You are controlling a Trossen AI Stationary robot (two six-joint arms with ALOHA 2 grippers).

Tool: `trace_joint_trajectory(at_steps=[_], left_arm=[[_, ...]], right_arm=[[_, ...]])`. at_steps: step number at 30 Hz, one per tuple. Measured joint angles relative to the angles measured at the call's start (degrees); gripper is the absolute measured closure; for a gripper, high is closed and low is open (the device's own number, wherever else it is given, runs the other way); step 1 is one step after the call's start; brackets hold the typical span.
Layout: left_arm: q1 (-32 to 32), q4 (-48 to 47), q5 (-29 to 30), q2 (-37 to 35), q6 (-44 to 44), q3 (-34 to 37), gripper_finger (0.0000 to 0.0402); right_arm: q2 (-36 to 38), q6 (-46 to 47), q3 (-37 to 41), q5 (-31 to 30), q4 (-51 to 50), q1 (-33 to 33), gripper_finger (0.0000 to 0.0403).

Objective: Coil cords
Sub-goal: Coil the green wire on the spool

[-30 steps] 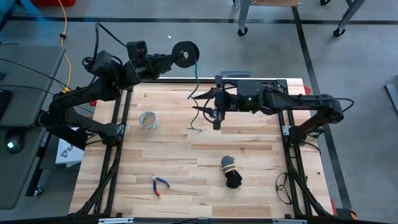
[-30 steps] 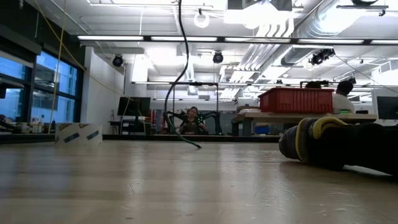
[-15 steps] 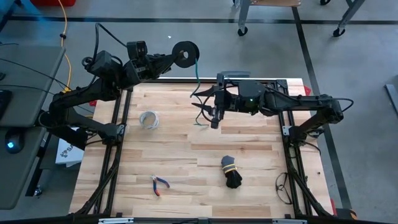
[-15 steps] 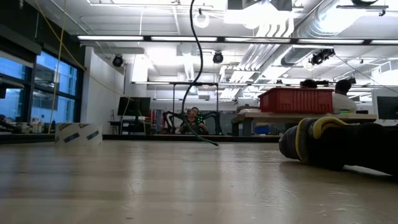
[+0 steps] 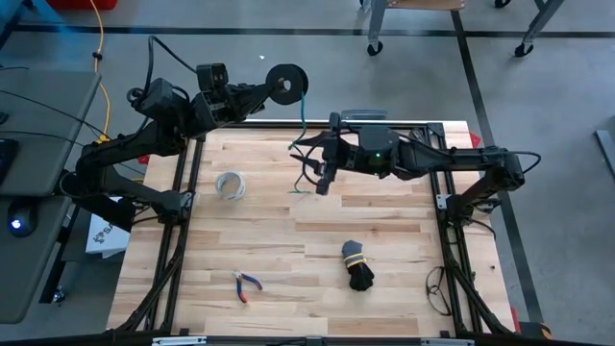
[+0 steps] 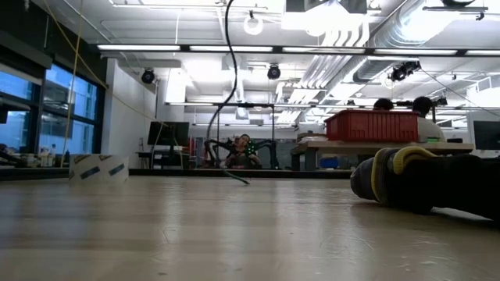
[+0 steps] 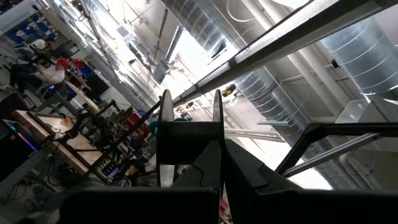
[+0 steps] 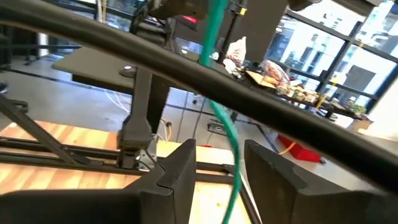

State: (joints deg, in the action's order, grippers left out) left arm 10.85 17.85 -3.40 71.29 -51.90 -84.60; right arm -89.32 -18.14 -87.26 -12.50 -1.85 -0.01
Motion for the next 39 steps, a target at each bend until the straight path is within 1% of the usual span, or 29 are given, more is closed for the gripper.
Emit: trace_joint_trajectory(at_steps=[2, 9, 11, 16, 20, 23, 25, 27, 32, 35, 39], left_arm=[[0.00, -0.03, 0.00, 0.00, -0.01, 0.00, 0.0401], [0.00, -0.03, -0.02, 0.00, 0.00, 0.00, 0.0401], [0.00, -0.03, -0.02, 0.00, 0.00, 0.00, 0.0401], [-0.02, -0.03, 0.01, 0.07, -0.02, 0.00, 0.0401], [-0.02, -0.05, 0.48, 0.09, -0.45, 0.00, 0.0401], [-0.70, -0.04, 0.30, 0.09, -3.68, 0.00, 0.0401], [-1.71, -0.10, -0.06, 0.09, -7.04, 0.00, 0.0401], [-2.95, -0.94, -0.17, 0.07, -11.30, 0.00, 0.0401], [-6.32, -6.99, 0.98, 0.13, -20.00, 0.00, 0.0401], [-8.17, -8.59, 2.43, 0.13, -22.67, 0.00, 0.0401], [-10.39, -8.60, 5.38, 0.11, -23.04, 0.00, 0.0401]], right_arm=[[0.00, -0.39, 0.00, -1.10, -0.02, 0.00, 0.0280], [0.02, -0.36, 0.00, -1.05, 0.00, 0.32, 0.0286], [0.02, -0.36, 0.00, -0.85, 0.02, 0.42, 0.0297], [-0.45, -0.38, 0.00, 1.50, 0.11, 0.37, 0.0339], [-0.39, 0.10, 0.00, 1.04, 1.11, 0.37, 0.0360], [-0.31, 0.08, 0.00, 0.92, 3.31, 0.74, 0.0393], [-0.33, 0.11, -0.48, 1.25, 4.68, 0.87, 0.0394], [-1.16, 0.53, -2.00, 2.86, 5.16, 0.86, 0.0397], [-4.41, -0.34, -6.71, 6.03, 5.41, 0.76, 0.0399], [-5.81, -1.70, -10.32, 6.92, 4.71, 0.76, 0.0400], [-7.84, -3.21, -14.01, 8.23, 4.27, 0.41, 0.0401]])
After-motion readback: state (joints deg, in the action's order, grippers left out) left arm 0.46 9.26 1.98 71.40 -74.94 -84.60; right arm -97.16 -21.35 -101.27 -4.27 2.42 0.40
